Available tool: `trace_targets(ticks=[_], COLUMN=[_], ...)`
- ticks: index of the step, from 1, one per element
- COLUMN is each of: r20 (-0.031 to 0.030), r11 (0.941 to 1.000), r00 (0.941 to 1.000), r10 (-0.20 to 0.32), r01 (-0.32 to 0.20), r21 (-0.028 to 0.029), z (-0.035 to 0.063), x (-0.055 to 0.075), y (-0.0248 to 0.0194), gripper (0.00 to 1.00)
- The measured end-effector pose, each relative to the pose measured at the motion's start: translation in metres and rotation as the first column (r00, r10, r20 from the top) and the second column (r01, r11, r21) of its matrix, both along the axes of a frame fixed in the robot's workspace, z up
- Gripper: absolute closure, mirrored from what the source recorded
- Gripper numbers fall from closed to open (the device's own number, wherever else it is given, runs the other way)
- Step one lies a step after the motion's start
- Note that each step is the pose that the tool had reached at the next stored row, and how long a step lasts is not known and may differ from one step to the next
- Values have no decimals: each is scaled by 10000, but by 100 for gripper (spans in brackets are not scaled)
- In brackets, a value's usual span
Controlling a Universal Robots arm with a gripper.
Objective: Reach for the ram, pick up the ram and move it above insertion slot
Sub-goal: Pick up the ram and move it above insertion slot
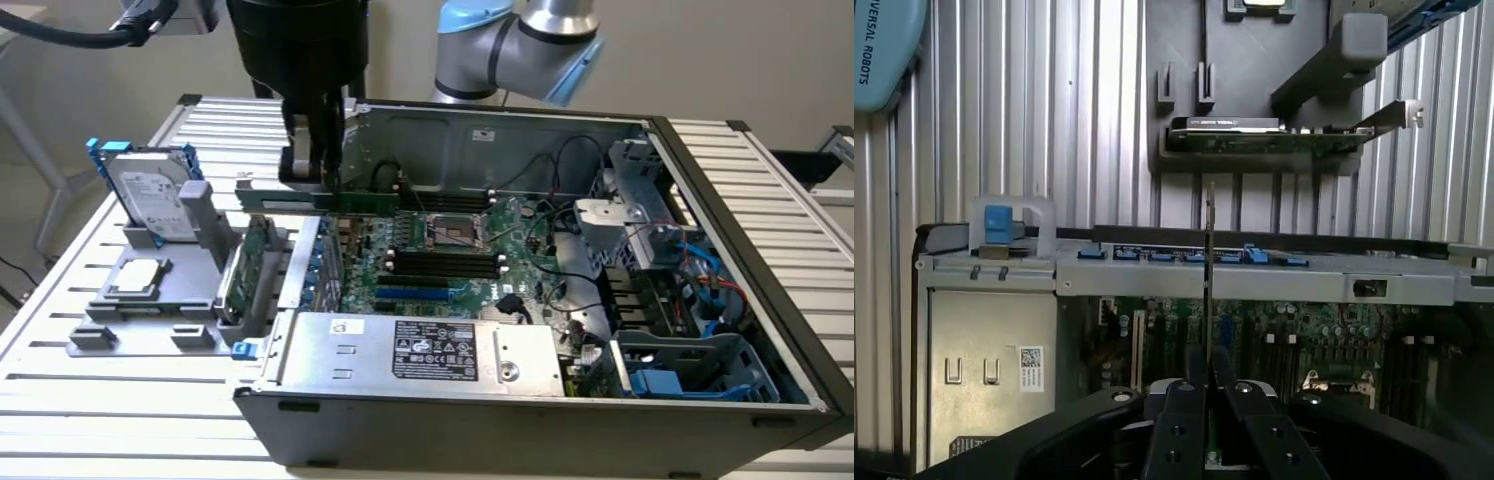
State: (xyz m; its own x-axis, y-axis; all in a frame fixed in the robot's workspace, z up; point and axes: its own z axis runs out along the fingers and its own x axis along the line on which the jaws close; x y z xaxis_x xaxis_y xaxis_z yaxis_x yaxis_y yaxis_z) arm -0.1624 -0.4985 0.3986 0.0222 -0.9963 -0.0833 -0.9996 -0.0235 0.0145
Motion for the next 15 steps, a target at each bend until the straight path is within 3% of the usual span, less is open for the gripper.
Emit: trace_targets(ticks=[6,10,13,15], r20=[0,0,0,0], r11=[10000,10000,10000,10000], r00=[10000,10000,10000,10000], r10=[1,2,0,1], r01=[-1,-2,0,-1], r21=[22,21,22,22], z=[-1,-6,-16,-25], x=[271,454,565,613], y=[15,52,107,169], gripper=[86,86,86,86])
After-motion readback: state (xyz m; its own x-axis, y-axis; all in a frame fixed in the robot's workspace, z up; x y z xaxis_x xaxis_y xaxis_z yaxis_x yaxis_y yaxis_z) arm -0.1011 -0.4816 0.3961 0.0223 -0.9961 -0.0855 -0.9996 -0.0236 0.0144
